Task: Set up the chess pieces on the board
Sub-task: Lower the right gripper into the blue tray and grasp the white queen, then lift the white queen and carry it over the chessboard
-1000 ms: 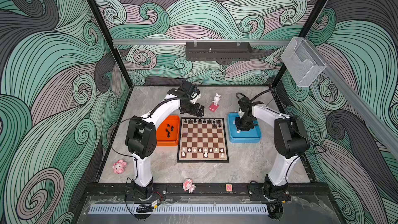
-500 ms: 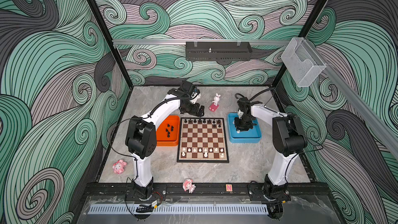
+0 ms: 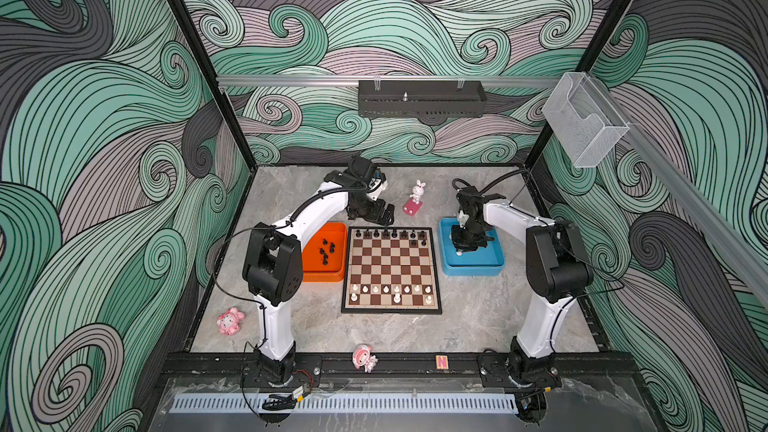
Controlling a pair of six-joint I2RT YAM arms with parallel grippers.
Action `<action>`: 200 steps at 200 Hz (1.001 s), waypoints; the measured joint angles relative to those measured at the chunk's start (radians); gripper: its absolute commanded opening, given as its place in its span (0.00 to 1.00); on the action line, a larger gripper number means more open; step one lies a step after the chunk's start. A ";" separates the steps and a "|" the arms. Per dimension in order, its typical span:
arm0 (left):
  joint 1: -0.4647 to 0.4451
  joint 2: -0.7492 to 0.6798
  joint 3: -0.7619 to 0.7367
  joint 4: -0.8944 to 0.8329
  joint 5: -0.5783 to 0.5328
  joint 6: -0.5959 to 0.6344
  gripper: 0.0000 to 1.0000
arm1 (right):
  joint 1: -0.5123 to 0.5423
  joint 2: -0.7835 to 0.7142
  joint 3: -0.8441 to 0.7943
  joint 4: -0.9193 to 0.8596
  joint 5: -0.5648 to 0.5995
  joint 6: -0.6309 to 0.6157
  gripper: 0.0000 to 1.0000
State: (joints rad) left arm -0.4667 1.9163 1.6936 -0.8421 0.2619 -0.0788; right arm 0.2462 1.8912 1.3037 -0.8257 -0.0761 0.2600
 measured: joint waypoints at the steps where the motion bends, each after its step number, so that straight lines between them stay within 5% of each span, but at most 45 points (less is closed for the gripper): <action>1: 0.000 0.000 0.000 0.000 0.000 0.000 0.99 | 0.001 -0.001 0.001 -0.002 0.000 0.000 0.15; 53: 0.023 0.000 -0.003 0.001 -0.022 -0.009 0.99 | 0.037 -0.097 0.063 -0.069 0.014 -0.014 0.13; 90: 0.143 0.000 -0.003 0.006 0.006 -0.049 0.99 | 0.130 -0.163 0.106 -0.103 0.016 -0.016 0.13; 141: 0.342 -0.018 -0.028 0.041 0.025 -0.095 0.99 | 0.429 -0.161 0.167 -0.124 0.013 0.022 0.13; 200: 0.441 -0.035 -0.063 0.072 0.116 -0.128 0.99 | 0.725 -0.107 0.247 -0.115 0.015 0.063 0.13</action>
State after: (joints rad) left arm -0.0257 1.8812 1.6310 -0.7700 0.3779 -0.2066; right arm 0.9714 1.7844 1.5505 -0.9409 -0.0608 0.3225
